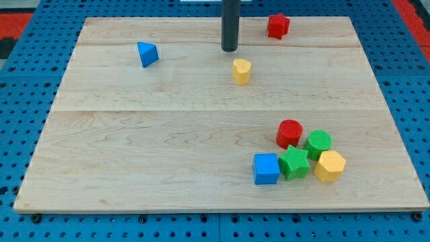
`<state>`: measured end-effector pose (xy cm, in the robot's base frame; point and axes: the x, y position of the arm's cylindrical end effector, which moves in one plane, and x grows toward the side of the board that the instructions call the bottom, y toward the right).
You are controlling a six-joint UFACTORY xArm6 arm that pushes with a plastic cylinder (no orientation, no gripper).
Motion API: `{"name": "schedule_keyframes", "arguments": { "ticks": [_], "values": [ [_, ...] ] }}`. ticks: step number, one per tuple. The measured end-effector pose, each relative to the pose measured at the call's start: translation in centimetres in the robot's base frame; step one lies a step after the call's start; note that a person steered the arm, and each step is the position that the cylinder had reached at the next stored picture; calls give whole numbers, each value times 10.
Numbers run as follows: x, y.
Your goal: Place the yellow heart above the blue cube
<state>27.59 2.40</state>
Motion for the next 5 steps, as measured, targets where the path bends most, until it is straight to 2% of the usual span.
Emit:
{"name": "schedule_keyframes", "arguments": {
  "ticks": [2, 5],
  "values": [
    [-29, 0],
    [-33, -27]
  ]
}}
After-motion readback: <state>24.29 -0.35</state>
